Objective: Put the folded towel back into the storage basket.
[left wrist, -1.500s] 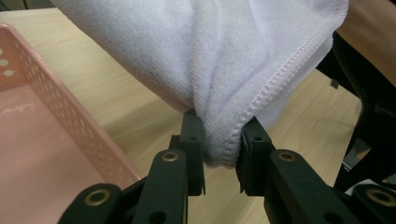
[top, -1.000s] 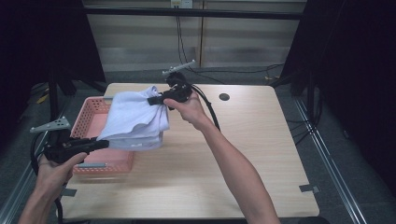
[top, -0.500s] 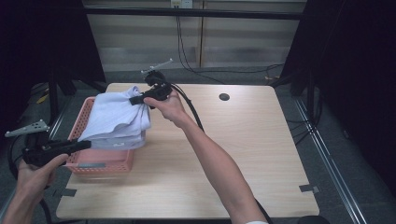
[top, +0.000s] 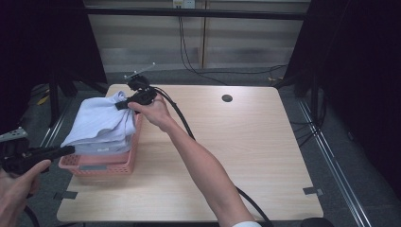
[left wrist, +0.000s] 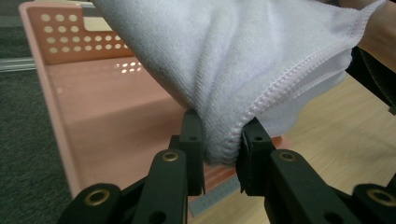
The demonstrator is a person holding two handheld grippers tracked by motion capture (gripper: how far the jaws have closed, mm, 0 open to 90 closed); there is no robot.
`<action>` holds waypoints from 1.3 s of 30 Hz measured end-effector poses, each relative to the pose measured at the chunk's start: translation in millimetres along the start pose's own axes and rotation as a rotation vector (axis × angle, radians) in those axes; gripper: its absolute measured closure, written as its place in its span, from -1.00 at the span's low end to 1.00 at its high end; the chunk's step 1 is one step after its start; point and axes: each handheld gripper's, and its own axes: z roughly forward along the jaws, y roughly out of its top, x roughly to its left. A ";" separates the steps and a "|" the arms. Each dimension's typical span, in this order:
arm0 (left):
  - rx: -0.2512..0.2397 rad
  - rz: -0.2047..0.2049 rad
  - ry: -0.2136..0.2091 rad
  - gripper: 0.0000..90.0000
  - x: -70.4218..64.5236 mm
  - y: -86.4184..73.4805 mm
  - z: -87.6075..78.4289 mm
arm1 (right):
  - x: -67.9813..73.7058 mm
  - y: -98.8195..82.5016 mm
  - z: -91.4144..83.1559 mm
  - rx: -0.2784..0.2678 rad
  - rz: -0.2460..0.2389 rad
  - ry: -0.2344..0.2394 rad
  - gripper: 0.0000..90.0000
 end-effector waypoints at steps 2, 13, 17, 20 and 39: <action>0.003 -0.007 0.010 0.67 3.5 -1.3 -1.3 | 1.2 0.5 4.9 -0.005 0.005 -0.005 0.55; 0.019 -0.069 0.035 0.67 25.4 -13.0 1.6 | 2.8 -8.1 27.8 0.001 0.021 -0.043 0.55; 0.031 -0.076 0.050 0.67 29.1 -18.5 3.9 | 1.5 -13.8 36.3 0.003 0.037 -0.043 0.55; 0.041 -0.085 0.053 0.67 32.8 -22.4 5.2 | 0.1 -17.9 42.6 0.009 0.043 -0.043 0.55; 0.109 -0.075 0.115 0.54 33.5 -26.7 24.3 | -13.3 -34.8 65.7 0.034 0.063 -0.086 0.42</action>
